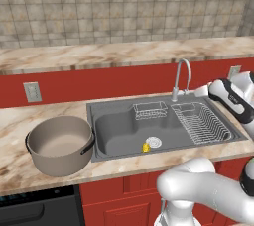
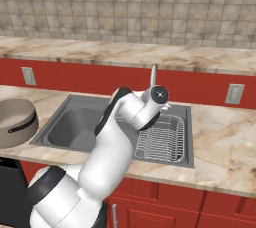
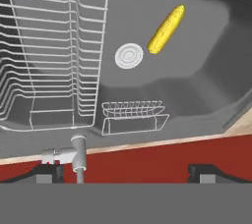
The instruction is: Dump the corn from the pot into the sink. Then turn on the water and wash the corn. Then turn off the water and put the corn back in the pot.
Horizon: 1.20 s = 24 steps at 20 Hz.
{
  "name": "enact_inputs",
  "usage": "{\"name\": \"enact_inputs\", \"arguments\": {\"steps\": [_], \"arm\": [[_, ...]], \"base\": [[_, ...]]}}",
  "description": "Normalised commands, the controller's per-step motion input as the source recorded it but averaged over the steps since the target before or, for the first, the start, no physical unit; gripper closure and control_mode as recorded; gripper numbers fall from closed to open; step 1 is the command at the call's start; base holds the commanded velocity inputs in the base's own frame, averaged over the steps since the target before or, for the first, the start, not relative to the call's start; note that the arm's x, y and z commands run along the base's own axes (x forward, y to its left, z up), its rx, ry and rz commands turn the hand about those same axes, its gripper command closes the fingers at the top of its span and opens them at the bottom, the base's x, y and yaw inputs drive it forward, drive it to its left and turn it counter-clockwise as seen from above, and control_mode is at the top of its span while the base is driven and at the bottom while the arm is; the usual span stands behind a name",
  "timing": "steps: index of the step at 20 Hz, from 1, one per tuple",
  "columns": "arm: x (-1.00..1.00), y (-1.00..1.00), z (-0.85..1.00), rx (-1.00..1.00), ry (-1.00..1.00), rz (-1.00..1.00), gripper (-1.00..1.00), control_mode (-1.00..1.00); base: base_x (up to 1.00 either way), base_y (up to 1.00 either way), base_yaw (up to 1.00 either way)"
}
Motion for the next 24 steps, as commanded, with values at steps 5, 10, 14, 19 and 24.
{"name": "enact_inputs", "arguments": {"steps": [5,10,14,19,24], "arm": [[0.02,-0.28,0.0,0.0,-0.16,0.2,-1.0,-1.0],[0.04,-0.37,0.0,0.0,-0.07,0.24,-1.0,-1.0],[0.04,-0.45,0.0,0.0,-0.01,0.24,-1.0,-1.0],[0.1,-0.43,0.0,-0.01,-0.01,0.23,-1.0,-1.0],[0.18,-0.37,-0.04,-0.02,-0.08,0.2,-1.0,-1.0]], "base": [[0.0,0.0,0.0],[0.0,0.0,0.0],[0.0,0.0,0.0],[0.0,0.0,0.0],[0.0,0.0,0.0]]}}
